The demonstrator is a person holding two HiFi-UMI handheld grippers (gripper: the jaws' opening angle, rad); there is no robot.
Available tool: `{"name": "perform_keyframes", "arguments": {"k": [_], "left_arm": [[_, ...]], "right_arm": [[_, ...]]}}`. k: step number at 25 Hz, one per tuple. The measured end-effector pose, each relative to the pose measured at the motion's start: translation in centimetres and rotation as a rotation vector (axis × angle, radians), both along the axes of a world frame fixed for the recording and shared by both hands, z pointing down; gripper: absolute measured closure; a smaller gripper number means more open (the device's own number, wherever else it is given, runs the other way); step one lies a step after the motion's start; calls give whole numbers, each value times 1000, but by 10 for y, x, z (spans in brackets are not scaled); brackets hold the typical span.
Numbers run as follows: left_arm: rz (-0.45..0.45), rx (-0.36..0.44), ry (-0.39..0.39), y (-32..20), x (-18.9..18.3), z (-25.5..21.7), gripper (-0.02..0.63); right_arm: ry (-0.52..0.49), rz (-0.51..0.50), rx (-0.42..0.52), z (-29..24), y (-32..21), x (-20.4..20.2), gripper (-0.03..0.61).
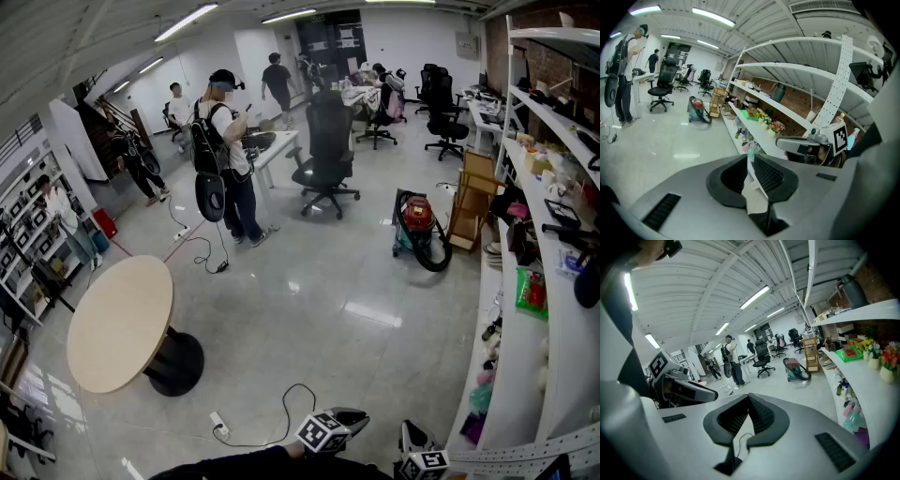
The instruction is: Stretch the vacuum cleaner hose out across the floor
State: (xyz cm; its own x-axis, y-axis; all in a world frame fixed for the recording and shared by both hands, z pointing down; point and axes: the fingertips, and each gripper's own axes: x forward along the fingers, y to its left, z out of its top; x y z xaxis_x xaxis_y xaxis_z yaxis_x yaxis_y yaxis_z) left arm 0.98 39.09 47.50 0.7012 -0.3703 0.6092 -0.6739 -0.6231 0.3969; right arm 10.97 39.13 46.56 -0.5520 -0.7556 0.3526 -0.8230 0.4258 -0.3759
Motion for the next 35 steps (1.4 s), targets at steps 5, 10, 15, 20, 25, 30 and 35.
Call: {"name": "perform_keyframes", "arguments": {"k": [5,10,15,20,25,30,35], "left_arm": [[-9,-11,-2,12,32,4,552],[-2,-14,14,-6,42,9,552],[-3,-1,57,-50,28,9,552],[-8,-25,118,-101,-10,13,552],[-17,-70,146,-147,-62,30,552],[-22,-43,96,-182,-120,44,552],[-4,47,39,-209,-149,42,552]], "right_arm": [[6,-12,-14,4,11,33,564],[53,-24,-13,3,-3,37,564],[109,3,-53,1,-38,27,563],[84,53,-4,-1,-87,-5,563],[104,109,-2,-8,-130,-39,563],[120,69,-53,-4,-156,-81,563],[109,10,-75,3,-191,-105,563]]}}
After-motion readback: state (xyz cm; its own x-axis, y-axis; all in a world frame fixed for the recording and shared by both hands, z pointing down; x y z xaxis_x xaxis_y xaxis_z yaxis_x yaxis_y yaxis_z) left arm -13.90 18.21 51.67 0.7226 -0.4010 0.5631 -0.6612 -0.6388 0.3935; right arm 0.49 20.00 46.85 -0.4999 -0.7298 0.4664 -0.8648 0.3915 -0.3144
